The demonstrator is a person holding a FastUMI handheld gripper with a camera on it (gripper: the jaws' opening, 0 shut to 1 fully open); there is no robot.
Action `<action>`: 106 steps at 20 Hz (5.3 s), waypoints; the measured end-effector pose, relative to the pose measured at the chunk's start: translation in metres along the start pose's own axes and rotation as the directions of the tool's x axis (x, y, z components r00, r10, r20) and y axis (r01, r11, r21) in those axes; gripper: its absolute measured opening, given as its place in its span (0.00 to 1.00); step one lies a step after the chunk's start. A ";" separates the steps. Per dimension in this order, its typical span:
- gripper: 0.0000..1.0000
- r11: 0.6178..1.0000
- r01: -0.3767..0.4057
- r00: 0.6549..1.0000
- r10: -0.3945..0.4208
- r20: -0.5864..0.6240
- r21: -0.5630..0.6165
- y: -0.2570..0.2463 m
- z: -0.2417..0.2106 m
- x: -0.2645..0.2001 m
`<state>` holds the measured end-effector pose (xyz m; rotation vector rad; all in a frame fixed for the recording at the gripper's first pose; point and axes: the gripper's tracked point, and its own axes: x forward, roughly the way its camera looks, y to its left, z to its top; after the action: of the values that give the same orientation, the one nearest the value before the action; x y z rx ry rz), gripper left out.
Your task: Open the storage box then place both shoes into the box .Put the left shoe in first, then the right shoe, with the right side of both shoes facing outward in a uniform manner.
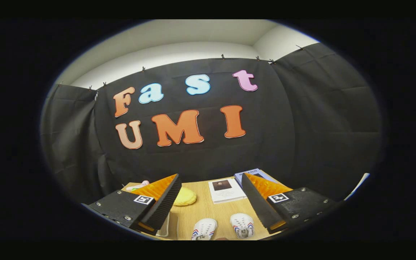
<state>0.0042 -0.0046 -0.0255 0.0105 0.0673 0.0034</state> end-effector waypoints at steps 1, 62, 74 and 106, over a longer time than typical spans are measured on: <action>0.99 1.000 -0.010 1.000 0.010 -0.015 0.009 0.001 -0.005 0.001; 0.90 0.208 0.039 0.576 0.795 -0.192 0.977 0.166 -0.318 0.008; 0.01 0.144 -0.012 0.643 0.759 -0.103 0.989 0.159 -0.277 0.016; 0.01 0.404 -0.380 0.493 0.850 -0.188 0.832 0.366 -0.157 -0.022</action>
<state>-0.0291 0.3632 -0.1764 0.8546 0.7320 0.8375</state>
